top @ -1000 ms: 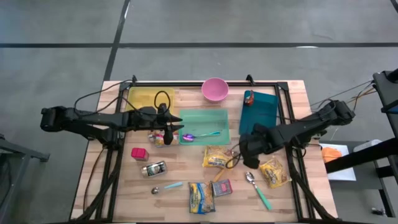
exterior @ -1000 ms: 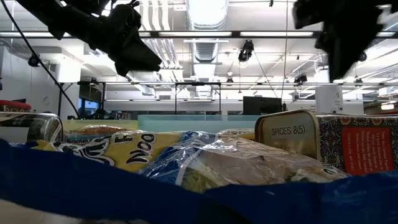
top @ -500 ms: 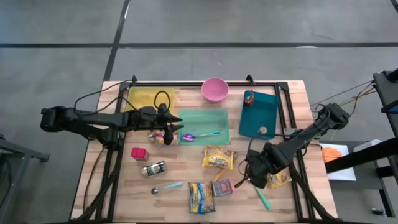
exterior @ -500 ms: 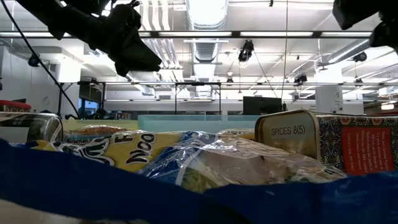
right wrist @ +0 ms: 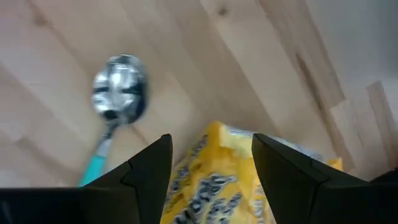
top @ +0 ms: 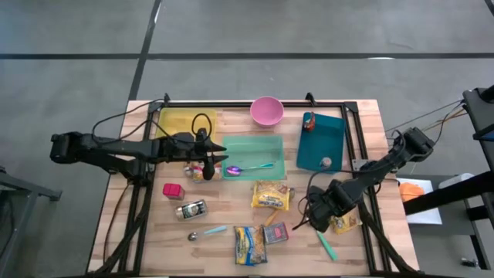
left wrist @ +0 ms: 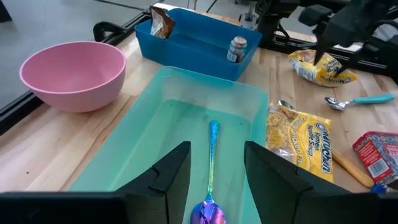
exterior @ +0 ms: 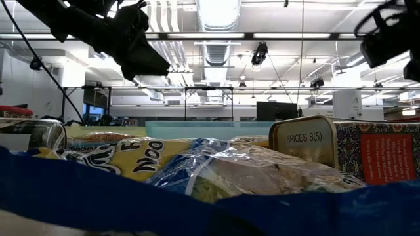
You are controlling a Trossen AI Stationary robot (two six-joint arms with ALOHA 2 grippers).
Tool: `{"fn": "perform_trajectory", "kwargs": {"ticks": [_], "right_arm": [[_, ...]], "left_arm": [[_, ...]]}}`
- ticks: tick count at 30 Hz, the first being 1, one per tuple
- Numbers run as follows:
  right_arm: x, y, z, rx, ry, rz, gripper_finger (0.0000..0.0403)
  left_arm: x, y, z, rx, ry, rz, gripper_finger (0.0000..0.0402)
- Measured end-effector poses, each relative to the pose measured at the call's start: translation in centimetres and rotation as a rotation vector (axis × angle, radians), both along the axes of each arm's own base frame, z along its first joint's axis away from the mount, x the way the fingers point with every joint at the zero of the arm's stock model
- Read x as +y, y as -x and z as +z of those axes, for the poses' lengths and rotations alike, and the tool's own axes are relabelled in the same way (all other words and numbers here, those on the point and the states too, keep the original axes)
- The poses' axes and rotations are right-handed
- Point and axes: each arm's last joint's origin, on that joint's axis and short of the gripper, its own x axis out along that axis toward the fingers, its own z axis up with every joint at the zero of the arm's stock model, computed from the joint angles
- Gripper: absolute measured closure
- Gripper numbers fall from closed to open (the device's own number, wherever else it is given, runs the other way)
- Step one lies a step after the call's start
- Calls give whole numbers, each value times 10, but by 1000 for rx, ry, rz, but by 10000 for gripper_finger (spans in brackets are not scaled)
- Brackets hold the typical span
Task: Pick & Place Food Item
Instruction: Put the right yellow noodle pack into the yellow bin
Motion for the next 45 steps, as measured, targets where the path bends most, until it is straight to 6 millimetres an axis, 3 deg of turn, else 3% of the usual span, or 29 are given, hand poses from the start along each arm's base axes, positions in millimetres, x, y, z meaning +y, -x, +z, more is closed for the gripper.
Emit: {"fn": "perform_trajectory", "kwargs": {"ticks": [15, 18, 26, 38, 45], "right_arm": [[-8, 10, -27, 1, 34, 25, 193], [-8, 10, -28, -7, 32, 32, 231], [-7, 8, -25, -14, 26, 82, 383], [-7, 8, -23, -5, 32, 77, 395], [-3, 0, 2, -42, 90, 84, 395]], "left_arm": [[0, 0, 0, 1, -7, -4, 242], [0, 0, 0, 1, -8, -4, 242], [0, 0, 0, 1, -8, -4, 242], [0, 0, 0, 2, -15, -7, 242], [0, 0, 0, 2, -18, -8, 242]]}}
